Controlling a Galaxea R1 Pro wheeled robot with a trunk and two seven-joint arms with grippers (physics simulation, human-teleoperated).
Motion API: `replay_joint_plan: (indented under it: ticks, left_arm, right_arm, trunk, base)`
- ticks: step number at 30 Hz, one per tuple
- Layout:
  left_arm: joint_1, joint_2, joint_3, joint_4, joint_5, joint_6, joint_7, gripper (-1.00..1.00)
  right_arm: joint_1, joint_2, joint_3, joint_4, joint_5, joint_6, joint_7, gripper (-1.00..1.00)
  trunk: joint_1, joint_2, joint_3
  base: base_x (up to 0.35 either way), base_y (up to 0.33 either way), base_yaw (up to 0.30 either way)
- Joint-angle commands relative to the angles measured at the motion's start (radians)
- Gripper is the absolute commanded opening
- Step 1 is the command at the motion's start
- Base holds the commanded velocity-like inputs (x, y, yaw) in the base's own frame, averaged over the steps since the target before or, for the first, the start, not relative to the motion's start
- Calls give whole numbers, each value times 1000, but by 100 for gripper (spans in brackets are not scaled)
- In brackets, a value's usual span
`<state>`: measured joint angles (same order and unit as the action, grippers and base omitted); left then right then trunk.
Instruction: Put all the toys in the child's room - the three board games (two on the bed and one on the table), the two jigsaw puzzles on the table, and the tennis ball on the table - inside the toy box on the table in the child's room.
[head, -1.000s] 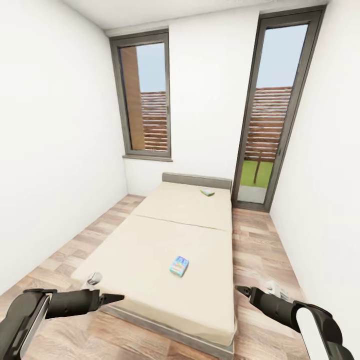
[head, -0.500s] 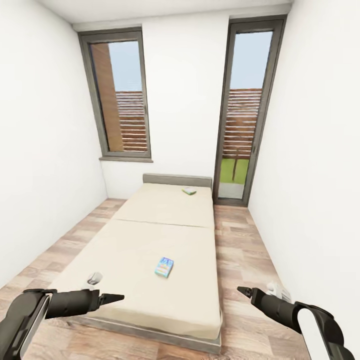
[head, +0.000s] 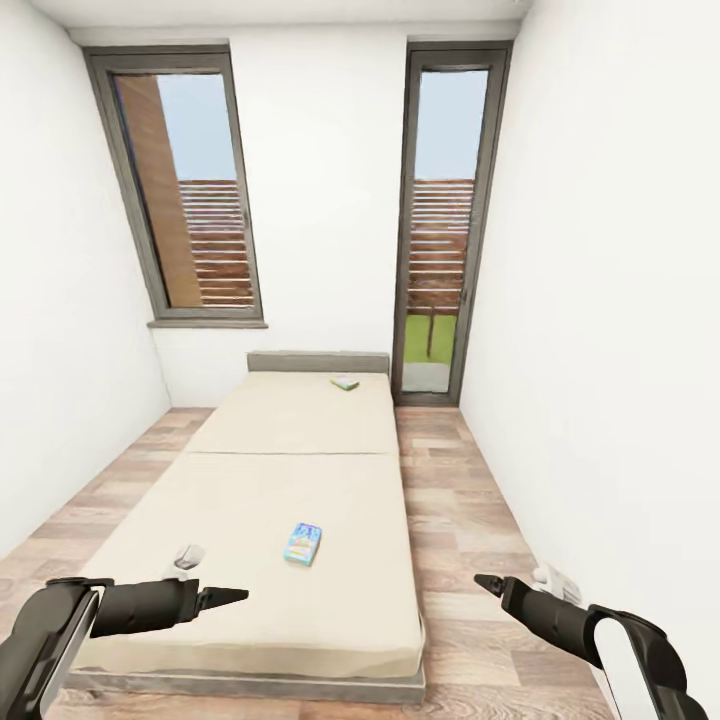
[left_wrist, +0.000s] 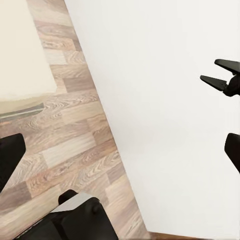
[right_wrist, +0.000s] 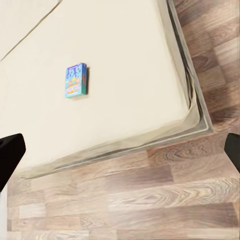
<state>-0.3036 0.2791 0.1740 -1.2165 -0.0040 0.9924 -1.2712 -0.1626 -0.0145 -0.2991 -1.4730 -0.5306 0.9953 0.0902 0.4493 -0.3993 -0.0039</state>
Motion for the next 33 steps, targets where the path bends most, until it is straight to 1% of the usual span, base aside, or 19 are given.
replay_joint_plan:
  ticks: [1,11,14,19,27,33]
  left_arm:
    - [0,0,1,0,-1,10,-4,100]
    - [0,0,1,1,-1,0,-6,100]
    - [0,0,1,1,-1,-1,-7,100]
    - [0,0,1,1,-1,-1,-7,100]
    - [0,0,1,1,-1,-1,-5,100]
    - [0,0,0,1,-1,-1,-4,100]
  right_arm:
    - [0,0,-2,0,9,3,9,100]
    - [2,2,0,-1,9,-4,7,100]
    - [2,2,0,-1,9,-4,9,100]
    - [2,2,0,-1,9,-4,9,100]
    - [2,2,-1,-1,9,-5,9,100]
    - [2,2,-1,-1,9,-6,9,100]
  trunk:
    - [1,-1,0]
    - [1,-1,0]
    - [1,-1,0]
    - [1,-1,0]
    - [1,-1,0]
    - [1,-1,0]
  base:
    - [161,228,-146]
    - [171,244,-41]
    - [115,148,-4]
    - [34,44,14]
    - [77,7,169]
    - [66,1,47]
